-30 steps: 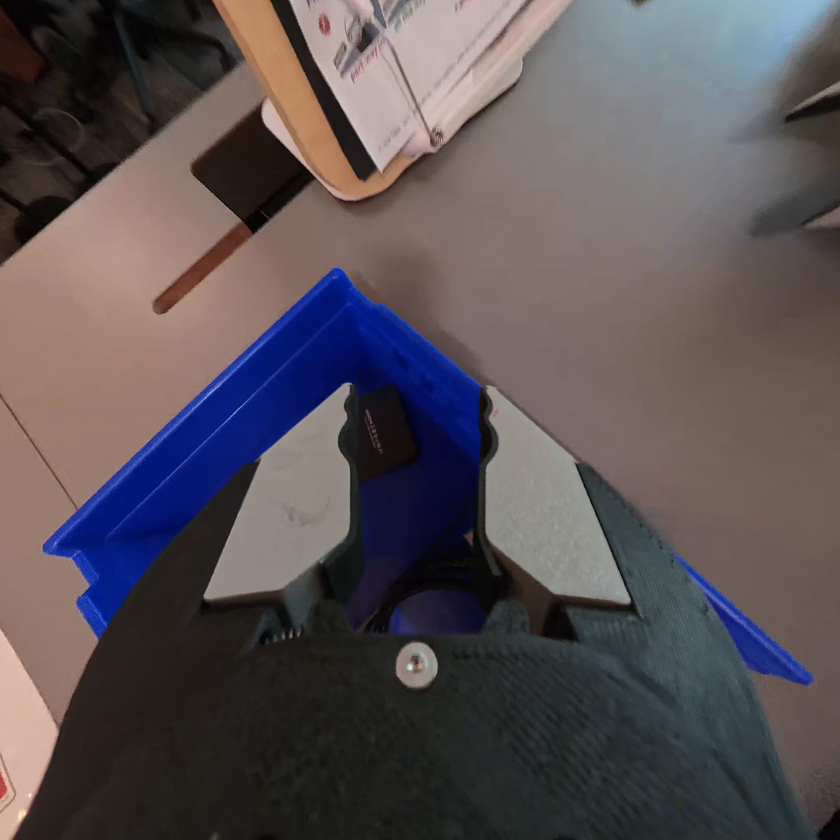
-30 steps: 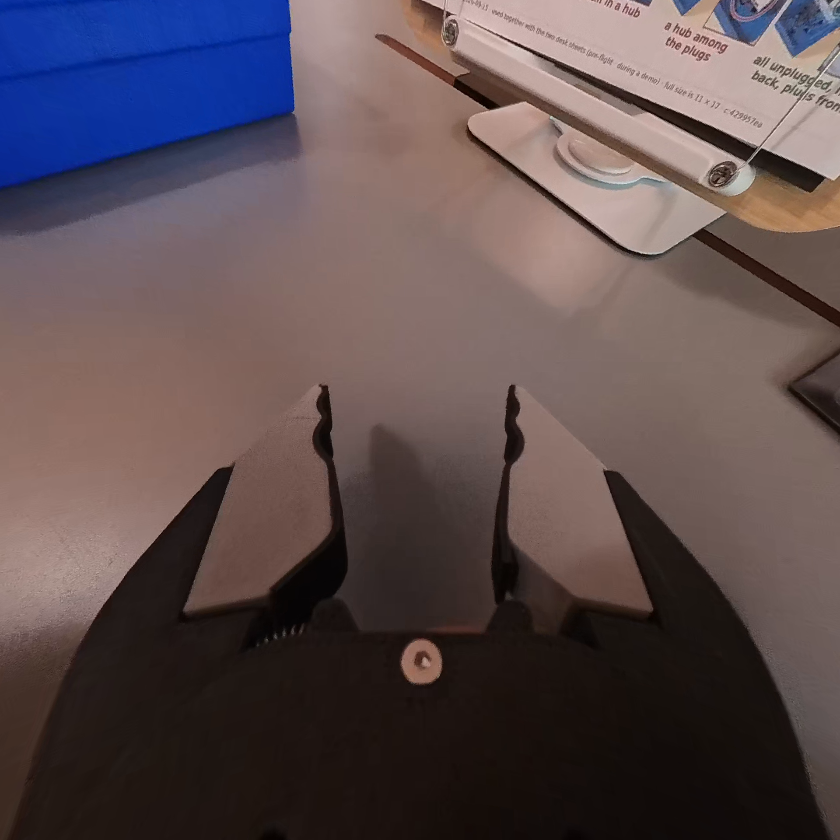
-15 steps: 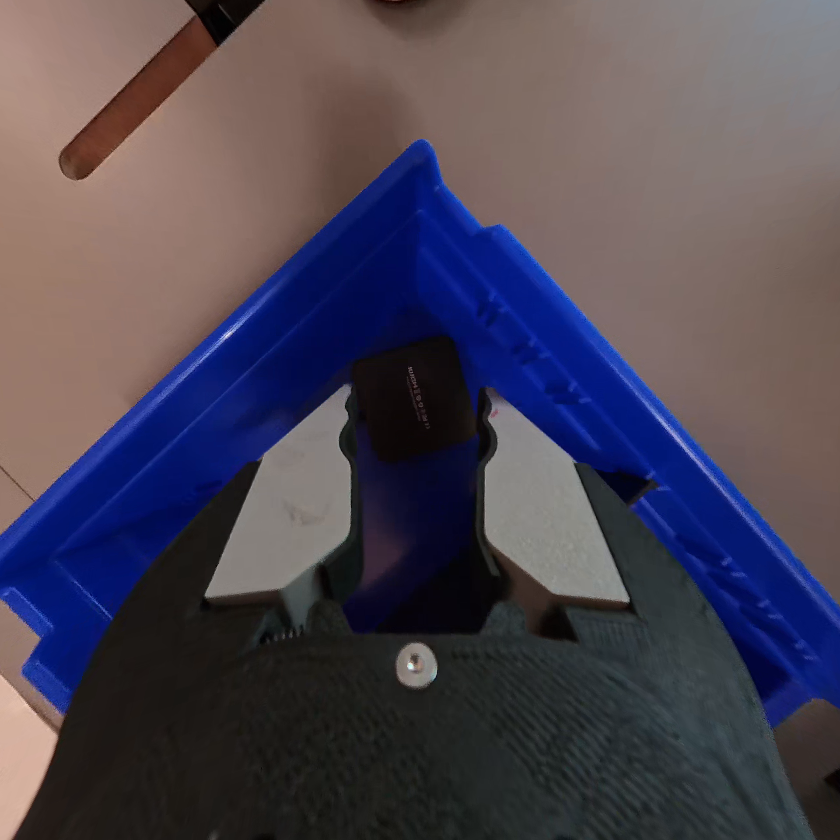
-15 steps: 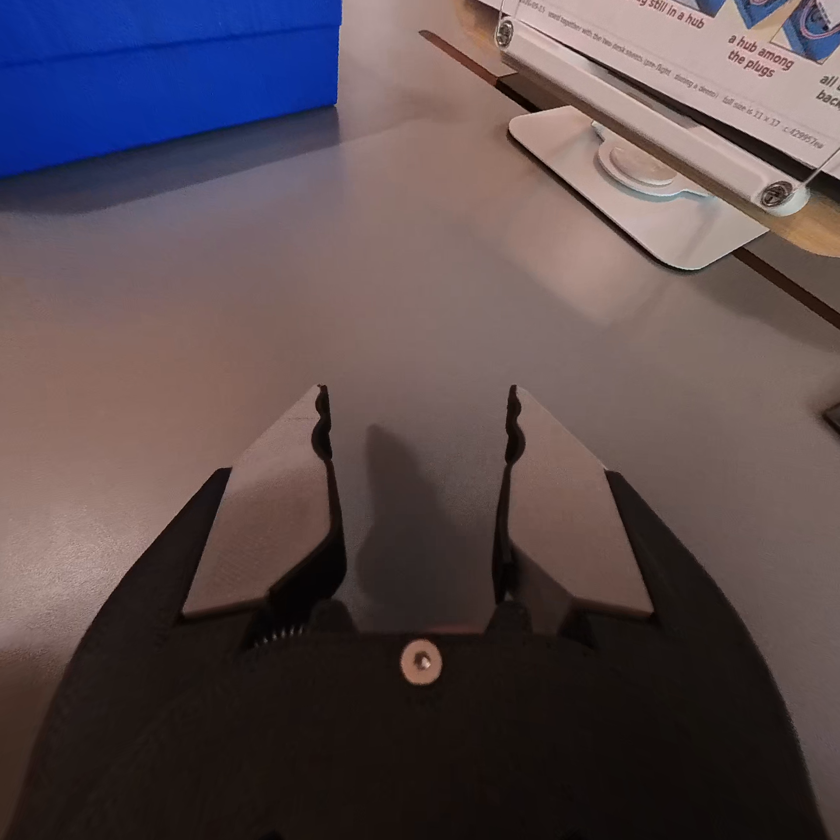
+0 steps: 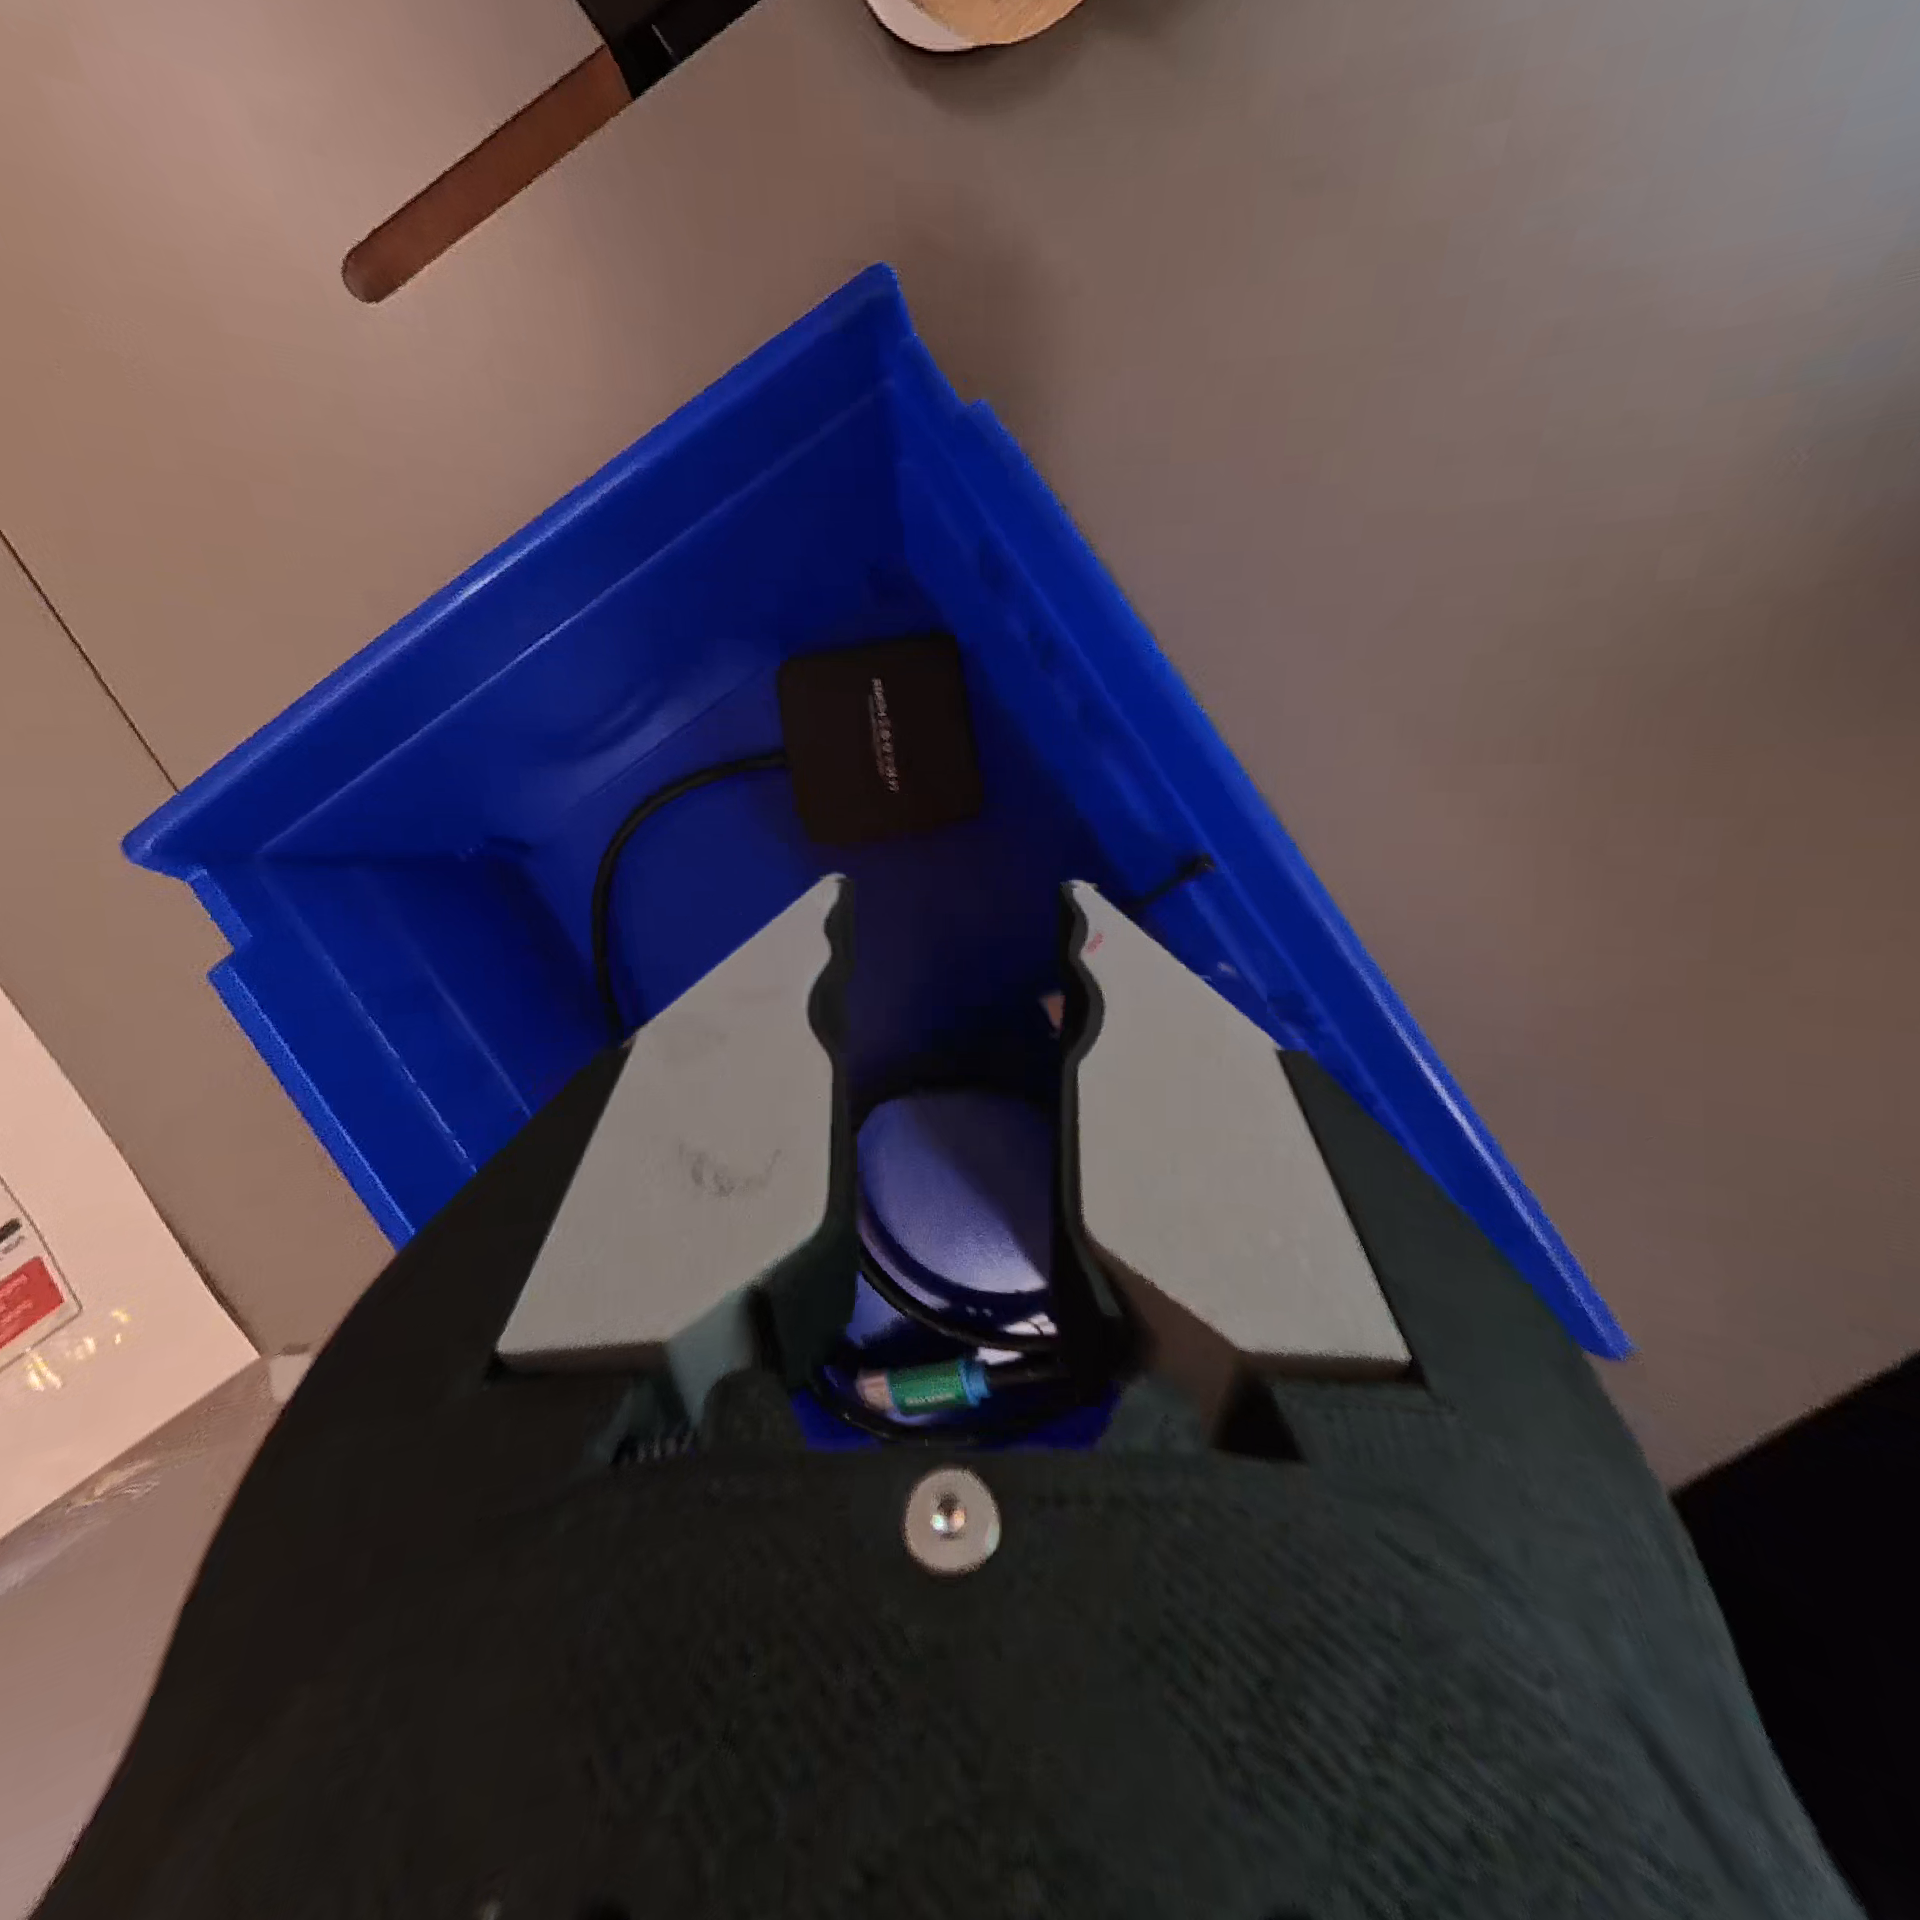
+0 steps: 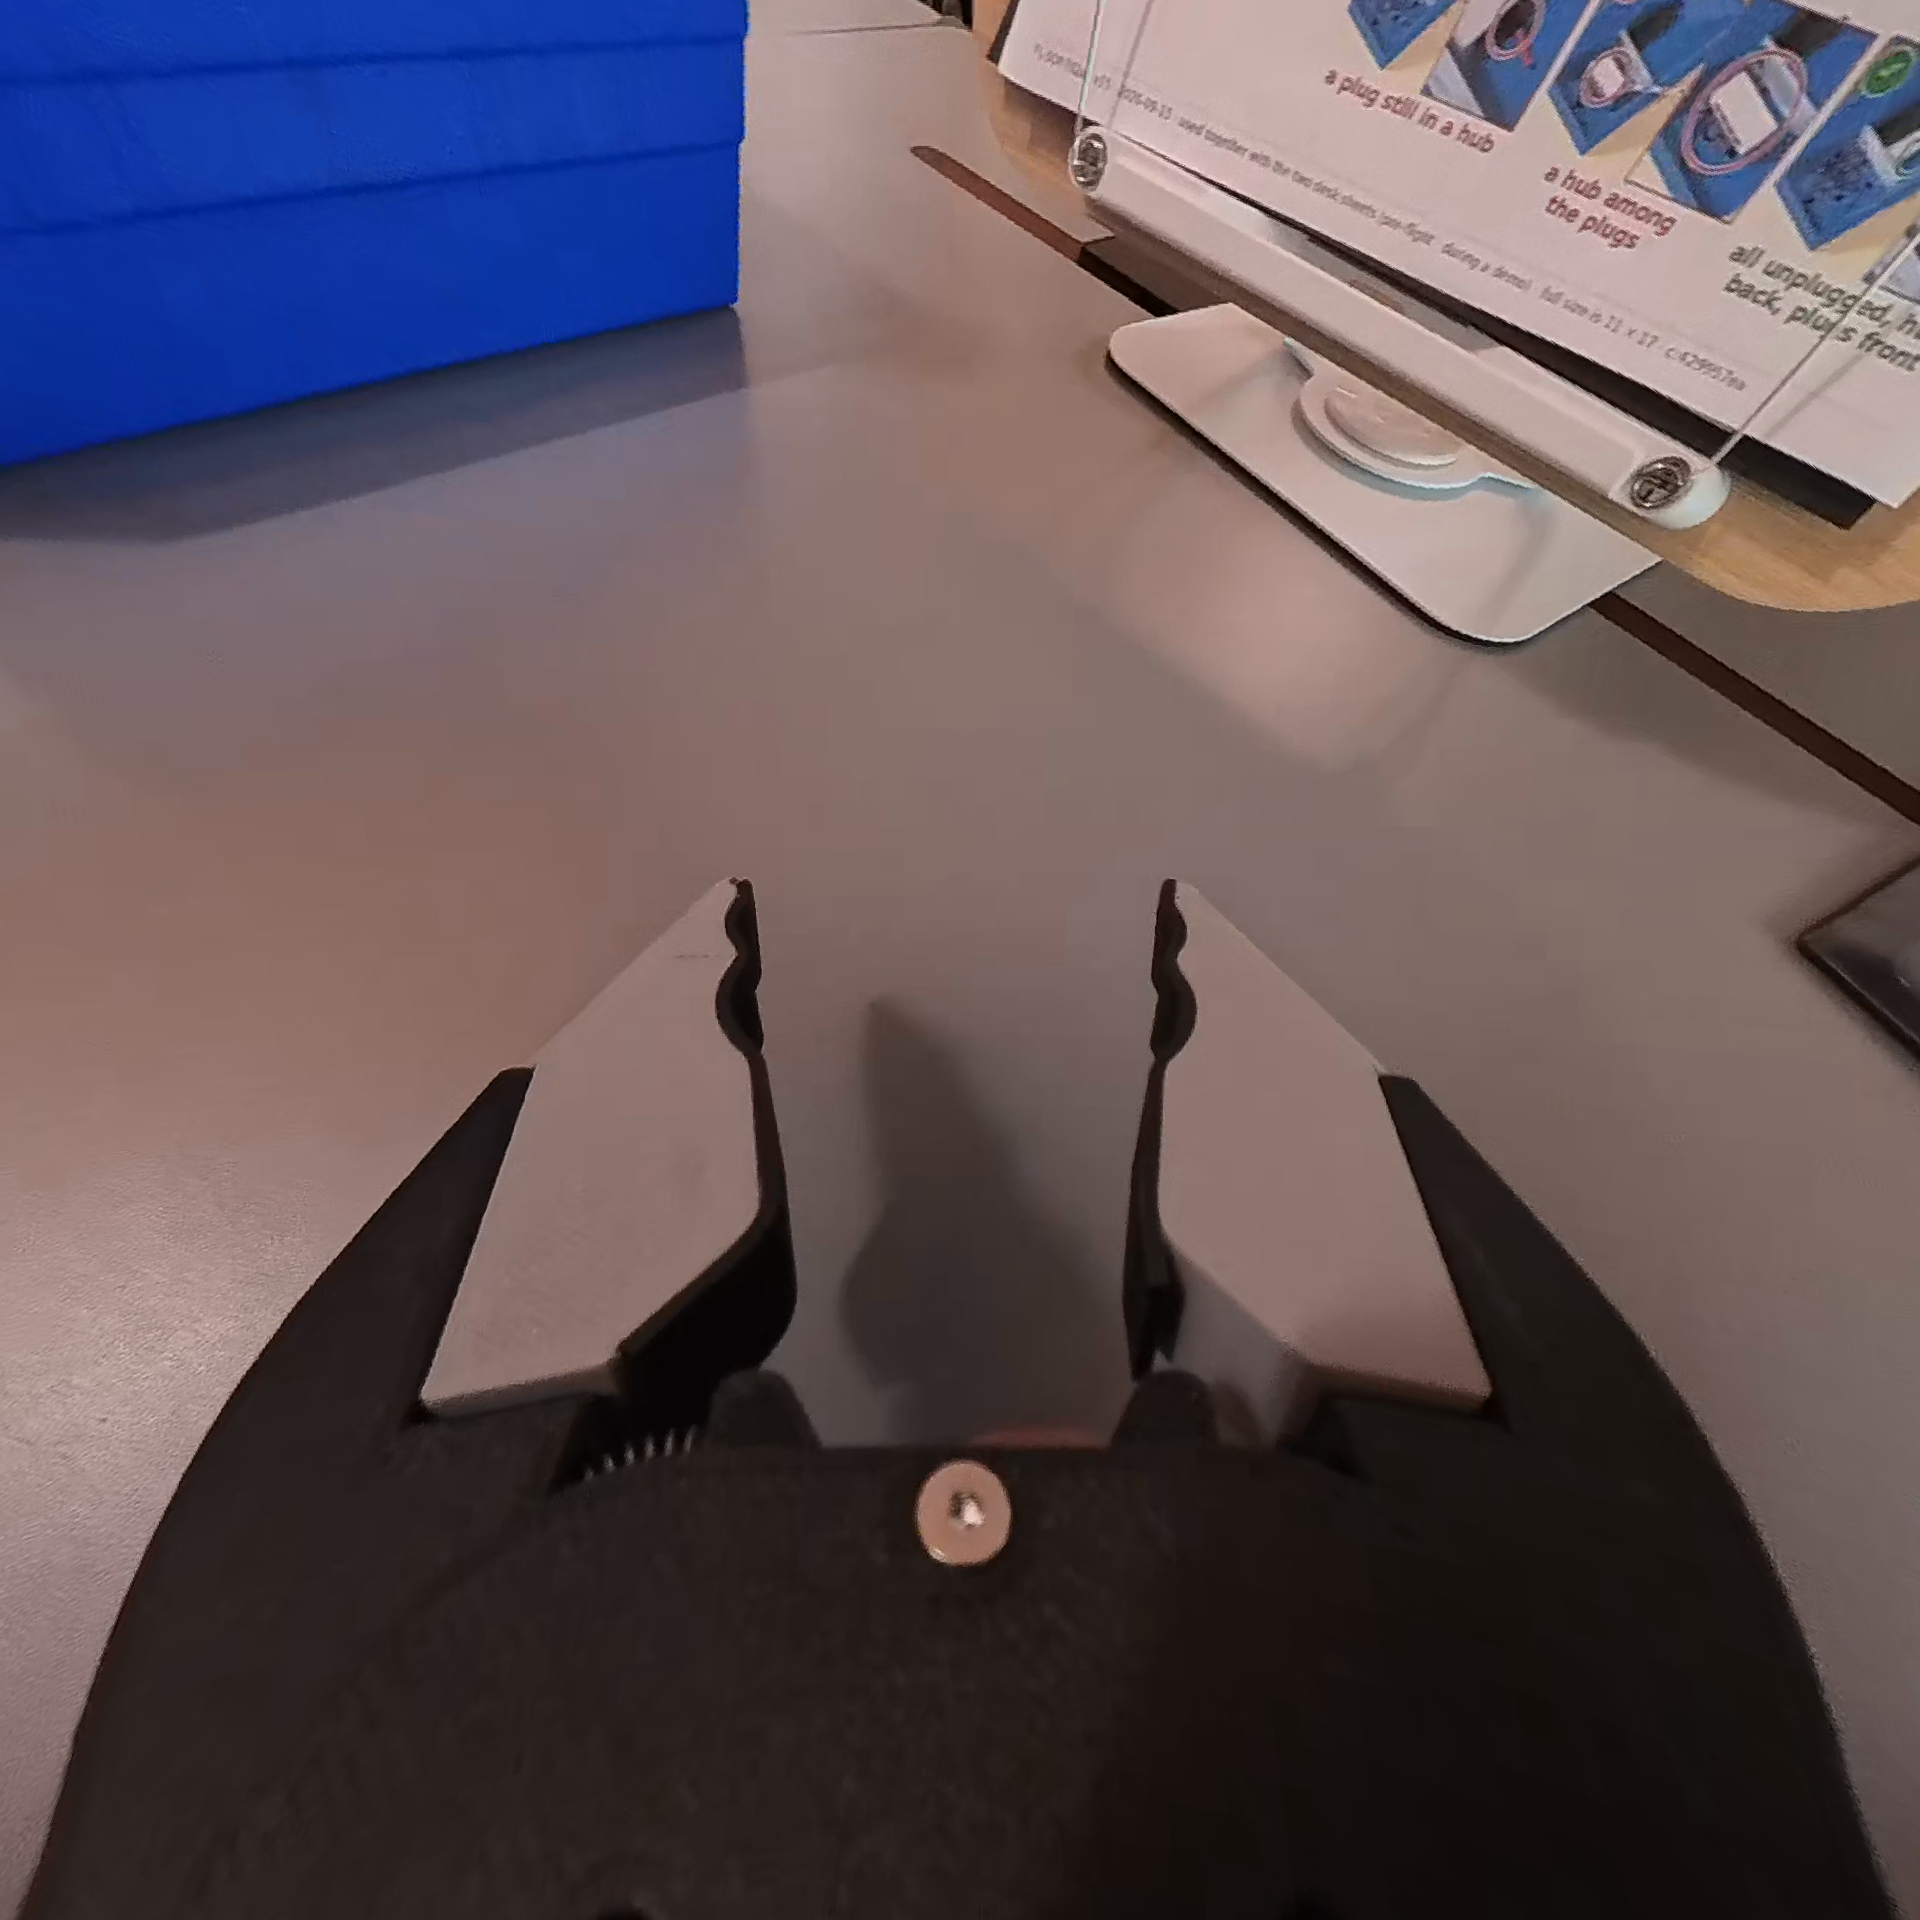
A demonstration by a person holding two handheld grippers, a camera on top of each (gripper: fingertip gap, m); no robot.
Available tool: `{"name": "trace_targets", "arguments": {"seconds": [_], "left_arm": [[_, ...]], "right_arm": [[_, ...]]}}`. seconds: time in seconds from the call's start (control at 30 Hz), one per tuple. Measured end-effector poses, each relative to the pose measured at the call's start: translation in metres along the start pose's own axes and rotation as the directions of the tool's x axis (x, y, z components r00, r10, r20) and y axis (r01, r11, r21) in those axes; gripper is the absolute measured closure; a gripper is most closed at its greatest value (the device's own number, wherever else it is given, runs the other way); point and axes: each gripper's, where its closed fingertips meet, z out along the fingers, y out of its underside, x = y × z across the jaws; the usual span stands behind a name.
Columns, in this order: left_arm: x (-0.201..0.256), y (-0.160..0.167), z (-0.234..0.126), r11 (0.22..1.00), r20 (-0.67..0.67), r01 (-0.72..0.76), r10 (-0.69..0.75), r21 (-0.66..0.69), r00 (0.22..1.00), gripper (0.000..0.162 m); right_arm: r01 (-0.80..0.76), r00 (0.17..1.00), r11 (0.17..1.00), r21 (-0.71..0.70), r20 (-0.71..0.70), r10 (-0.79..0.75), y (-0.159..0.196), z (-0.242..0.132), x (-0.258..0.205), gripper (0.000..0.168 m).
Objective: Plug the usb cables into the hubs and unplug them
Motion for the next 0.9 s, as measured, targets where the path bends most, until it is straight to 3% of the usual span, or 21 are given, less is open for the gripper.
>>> {"name": "trace_targets", "arguments": {"seconds": [0.17, 0.37, 0.9], "left_arm": [[0.013, 0.004, -0.019, 0.999, 0.037, -0.039, 0.039, -0.004, 0.999, 0.129], [0.014, 0.003, -0.015, 0.999, 0.034, -0.043, 0.044, -0.027, 0.998, 0.127], [-0.009, -0.017, 0.057, 0.985, -0.035, -0.103, 0.099, -0.136, 0.994, 0.12]], "right_arm": [[-0.033, 0.999, 0.999, 0.012, -0.019, 0.033, 0.0, -0.002, 0.01, 0.096], [-0.038, 0.999, 0.999, 0.008, -0.016, 0.038, 0.001, -0.001, 0.01, 0.095], [-0.048, 0.998, 0.999, 0.001, -0.043, 0.048, 0.005, -0.004, 0.021, 0.095]]}}
